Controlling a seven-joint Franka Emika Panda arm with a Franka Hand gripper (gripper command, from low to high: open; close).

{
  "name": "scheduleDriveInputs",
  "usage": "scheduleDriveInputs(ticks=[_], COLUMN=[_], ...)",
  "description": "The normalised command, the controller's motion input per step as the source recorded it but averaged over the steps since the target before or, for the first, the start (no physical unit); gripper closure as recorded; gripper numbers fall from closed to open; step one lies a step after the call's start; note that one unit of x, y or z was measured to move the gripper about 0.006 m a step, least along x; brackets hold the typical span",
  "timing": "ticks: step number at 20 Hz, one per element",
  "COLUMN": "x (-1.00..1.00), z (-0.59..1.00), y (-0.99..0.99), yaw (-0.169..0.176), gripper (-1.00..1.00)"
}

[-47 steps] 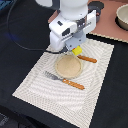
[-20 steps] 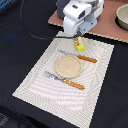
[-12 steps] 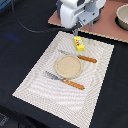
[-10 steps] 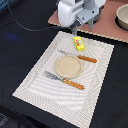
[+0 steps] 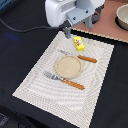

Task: Interact with the objects in diverse but meaningful ways.

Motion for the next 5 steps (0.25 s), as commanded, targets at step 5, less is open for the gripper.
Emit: scheduleDriveInputs(ticks=[5], x=[0.10], z=[-0.05], y=[-0.29], yaw=[0.004], gripper=[-1.00])
